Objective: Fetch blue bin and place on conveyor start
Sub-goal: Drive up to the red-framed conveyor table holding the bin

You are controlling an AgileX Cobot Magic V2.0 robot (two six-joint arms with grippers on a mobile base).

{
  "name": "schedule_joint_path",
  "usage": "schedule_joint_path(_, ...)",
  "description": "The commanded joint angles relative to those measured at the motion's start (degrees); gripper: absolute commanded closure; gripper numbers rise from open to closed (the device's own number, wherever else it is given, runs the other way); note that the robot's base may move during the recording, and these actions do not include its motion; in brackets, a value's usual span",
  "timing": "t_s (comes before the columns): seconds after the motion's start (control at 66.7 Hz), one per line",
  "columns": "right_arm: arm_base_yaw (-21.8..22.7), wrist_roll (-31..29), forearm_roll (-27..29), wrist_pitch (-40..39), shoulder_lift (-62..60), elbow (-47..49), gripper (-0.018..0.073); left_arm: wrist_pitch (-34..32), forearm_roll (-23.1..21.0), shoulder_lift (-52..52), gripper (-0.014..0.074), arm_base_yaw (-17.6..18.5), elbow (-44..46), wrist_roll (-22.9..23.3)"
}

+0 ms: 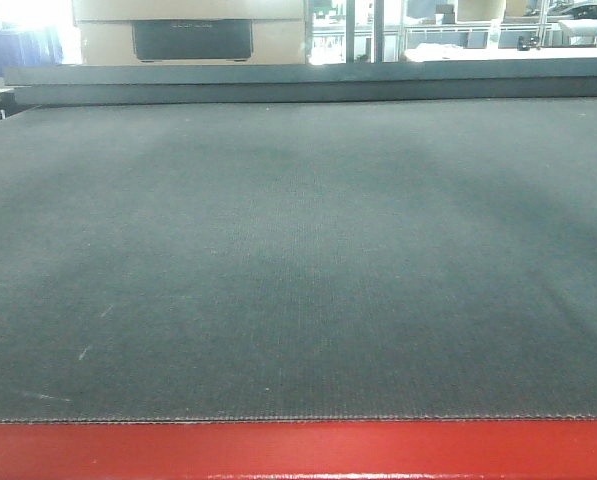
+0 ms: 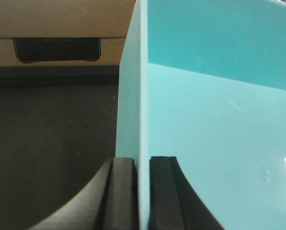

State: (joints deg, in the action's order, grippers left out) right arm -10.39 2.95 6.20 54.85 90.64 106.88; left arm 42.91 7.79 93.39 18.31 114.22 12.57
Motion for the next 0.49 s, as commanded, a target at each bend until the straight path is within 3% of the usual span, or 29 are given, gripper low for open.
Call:
schedule_joint_path(0.0, -0.04, -1.97, 0.70, -2.64, -1.03, 0.43, 0.0711, -3.66, -0.94, -0.96, 0.0708, 0.16, 0.74, 0.57)
schedule_joint_path(0.479, -0.04, -1.97, 0.70, -2.64, -1.03, 0.43, 0.0711, -3.66, -0.94, -0.96, 0.0708, 0.16, 0.74, 0.57)
